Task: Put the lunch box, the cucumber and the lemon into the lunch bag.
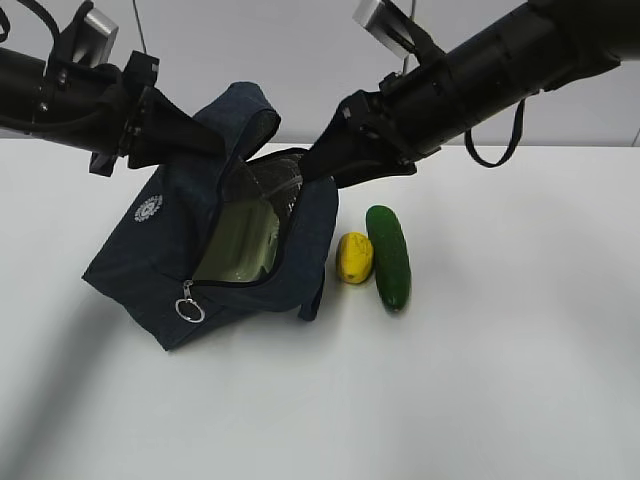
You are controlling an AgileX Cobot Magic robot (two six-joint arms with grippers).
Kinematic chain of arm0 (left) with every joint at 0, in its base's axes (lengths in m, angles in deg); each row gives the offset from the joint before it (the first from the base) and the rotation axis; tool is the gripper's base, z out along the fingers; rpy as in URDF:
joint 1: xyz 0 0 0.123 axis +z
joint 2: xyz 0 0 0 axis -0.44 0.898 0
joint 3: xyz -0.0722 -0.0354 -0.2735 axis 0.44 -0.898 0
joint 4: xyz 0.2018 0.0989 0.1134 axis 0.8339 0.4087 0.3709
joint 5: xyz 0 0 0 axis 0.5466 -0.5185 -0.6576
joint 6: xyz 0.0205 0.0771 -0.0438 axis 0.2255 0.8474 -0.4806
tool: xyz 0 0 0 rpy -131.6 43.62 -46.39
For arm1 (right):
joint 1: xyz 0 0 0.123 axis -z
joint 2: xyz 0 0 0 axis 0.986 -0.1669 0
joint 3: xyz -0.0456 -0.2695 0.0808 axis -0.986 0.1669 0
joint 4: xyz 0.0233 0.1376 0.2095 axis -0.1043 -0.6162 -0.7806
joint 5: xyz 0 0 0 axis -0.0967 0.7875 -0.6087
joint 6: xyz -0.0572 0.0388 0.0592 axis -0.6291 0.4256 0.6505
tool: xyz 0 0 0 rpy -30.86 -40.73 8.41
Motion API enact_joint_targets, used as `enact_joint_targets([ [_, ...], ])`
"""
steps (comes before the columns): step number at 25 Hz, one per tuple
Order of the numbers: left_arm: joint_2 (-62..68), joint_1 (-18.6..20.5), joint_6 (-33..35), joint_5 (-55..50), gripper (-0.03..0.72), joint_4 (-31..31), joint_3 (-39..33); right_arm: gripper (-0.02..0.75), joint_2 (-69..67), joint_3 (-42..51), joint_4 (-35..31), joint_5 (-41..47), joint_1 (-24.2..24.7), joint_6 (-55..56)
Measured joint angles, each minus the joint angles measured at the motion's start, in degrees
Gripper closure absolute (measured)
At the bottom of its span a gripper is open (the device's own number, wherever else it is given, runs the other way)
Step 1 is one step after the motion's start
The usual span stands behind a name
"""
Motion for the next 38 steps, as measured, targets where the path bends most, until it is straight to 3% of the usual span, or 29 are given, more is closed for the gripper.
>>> enact_joint_targets([
  [8,0.0,0.0,-0.2,-0.3,0.684,0.2,0.0,0.283,1.5,-5.8,24.2,3.7,0.1,17.4],
  [15,0.0,0.0,-0.3,-0.7,0.684,0.3,0.0,0.283,1.7,-7.2,37.0,4.5,0.1,31.7],
  [19,0.0,0.2,-0.3,-0.8,0.684,0.4,0.0,0.283,1.7,-7.3,40.4,4.0,0.1,36.8],
  [29,0.0,0.4,-2.3,0.5,0.684,3.7,0.0,0.281,-4.7,-8.1,41.7,0.5,0.1,44.1],
  [38,0.0,0.4,-2.6,1.0,0.684,3.8,0.0,0.281,-12.2,-14.0,41.7,0.2,0.1,47.6],
])
